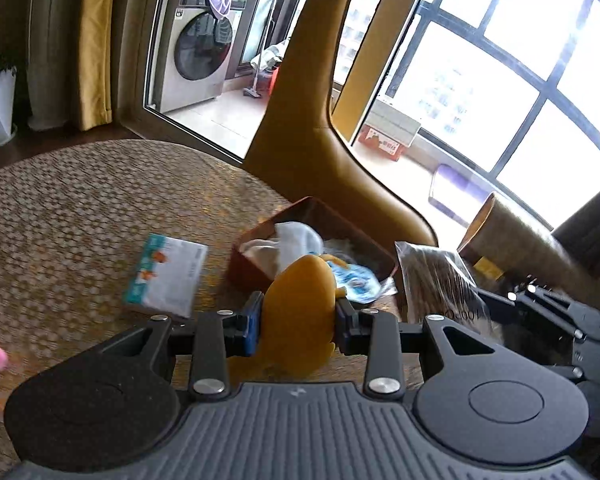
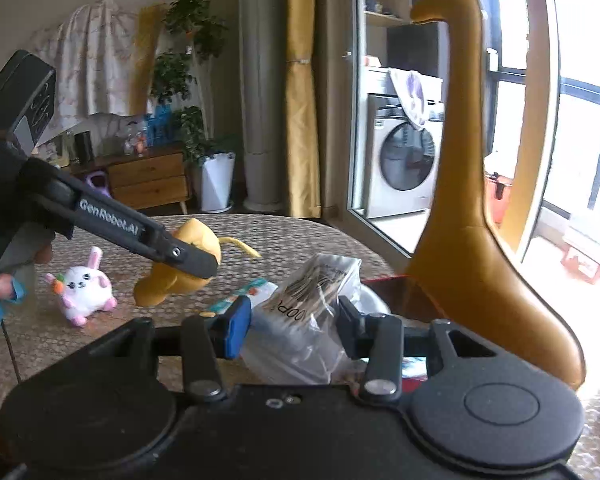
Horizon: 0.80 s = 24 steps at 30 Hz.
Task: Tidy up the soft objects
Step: 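Carry the swab pack and yellow duck with both grippers over the red tin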
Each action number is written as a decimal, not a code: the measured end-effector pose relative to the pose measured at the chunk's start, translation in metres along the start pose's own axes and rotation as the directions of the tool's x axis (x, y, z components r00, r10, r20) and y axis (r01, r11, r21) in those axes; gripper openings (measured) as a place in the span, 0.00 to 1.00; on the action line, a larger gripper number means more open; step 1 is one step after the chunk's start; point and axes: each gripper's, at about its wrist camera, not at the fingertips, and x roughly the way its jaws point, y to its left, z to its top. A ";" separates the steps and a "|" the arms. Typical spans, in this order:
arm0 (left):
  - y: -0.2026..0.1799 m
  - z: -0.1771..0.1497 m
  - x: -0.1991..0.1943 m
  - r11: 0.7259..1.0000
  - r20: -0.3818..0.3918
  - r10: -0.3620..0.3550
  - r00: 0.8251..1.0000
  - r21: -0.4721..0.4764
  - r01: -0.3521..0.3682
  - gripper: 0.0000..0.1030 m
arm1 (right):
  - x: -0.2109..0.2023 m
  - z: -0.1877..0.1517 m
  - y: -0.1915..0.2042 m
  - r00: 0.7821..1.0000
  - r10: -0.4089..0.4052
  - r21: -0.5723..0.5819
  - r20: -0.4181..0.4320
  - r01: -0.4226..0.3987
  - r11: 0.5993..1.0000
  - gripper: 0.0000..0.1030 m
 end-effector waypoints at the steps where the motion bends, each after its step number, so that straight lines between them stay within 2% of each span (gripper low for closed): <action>1: -0.003 0.001 0.005 1.000 -0.002 -0.006 1.000 -0.012 0.006 0.33 | -0.001 -0.002 -0.005 1.000 -0.010 0.002 0.000 0.010 1.000 0.44; 7: -0.022 0.007 0.036 0.997 -0.032 -0.043 0.999 -0.064 0.041 0.33 | 0.003 -0.017 -0.032 0.997 -0.074 0.005 -0.018 0.074 0.997 0.44; 14: -0.044 0.024 0.080 0.991 -0.030 -0.081 0.996 -0.105 0.078 0.33 | 0.021 -0.037 -0.069 0.989 -0.136 0.054 -0.057 0.140 0.989 0.44; 24: -0.043 0.047 0.152 0.983 -0.059 -0.080 0.995 -0.172 0.069 0.34 | 0.069 -0.041 -0.092 0.990 -0.114 0.093 -0.079 0.121 0.988 0.44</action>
